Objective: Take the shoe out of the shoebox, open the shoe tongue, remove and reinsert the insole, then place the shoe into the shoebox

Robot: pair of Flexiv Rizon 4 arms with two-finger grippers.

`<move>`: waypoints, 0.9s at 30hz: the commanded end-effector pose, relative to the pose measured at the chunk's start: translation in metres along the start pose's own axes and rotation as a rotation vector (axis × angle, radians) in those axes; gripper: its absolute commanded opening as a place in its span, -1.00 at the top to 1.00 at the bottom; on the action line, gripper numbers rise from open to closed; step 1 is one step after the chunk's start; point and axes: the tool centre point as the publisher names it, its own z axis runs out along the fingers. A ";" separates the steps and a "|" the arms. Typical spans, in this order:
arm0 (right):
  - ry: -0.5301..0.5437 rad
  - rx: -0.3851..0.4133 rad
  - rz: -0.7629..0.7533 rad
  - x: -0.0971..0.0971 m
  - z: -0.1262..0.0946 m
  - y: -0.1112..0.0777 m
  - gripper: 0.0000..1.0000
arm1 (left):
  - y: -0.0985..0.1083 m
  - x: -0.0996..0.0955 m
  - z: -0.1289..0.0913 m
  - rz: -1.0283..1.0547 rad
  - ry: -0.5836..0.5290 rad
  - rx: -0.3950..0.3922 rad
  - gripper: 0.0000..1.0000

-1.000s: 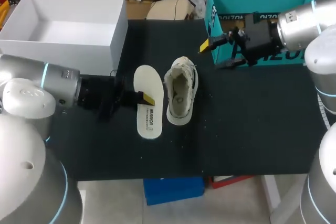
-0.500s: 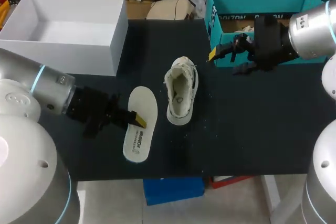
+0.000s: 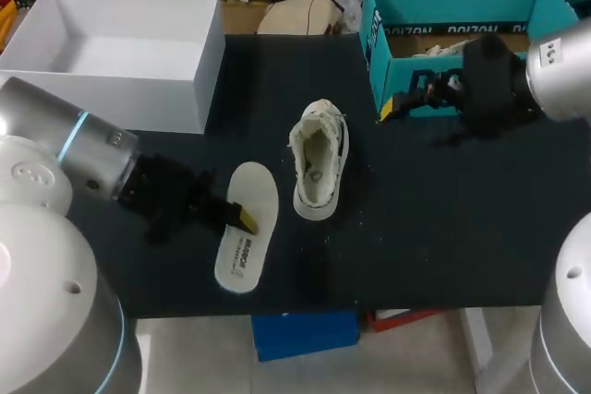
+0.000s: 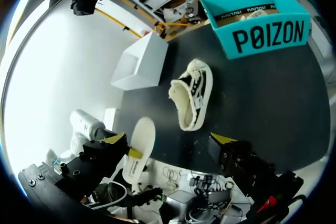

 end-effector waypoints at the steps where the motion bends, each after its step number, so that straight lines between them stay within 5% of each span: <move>1: -0.003 0.001 0.005 0.001 -0.007 -0.005 -1.00 | 0.003 0.000 0.005 -0.005 0.013 0.016 1.00; 9: -0.003 0.001 0.005 0.001 -0.007 -0.005 -1.00 | 0.011 -0.003 0.015 -0.057 0.005 0.151 1.00; 27: -0.003 0.001 0.005 0.001 -0.007 -0.005 -1.00 | 0.051 -0.011 0.053 -0.089 0.007 0.258 1.00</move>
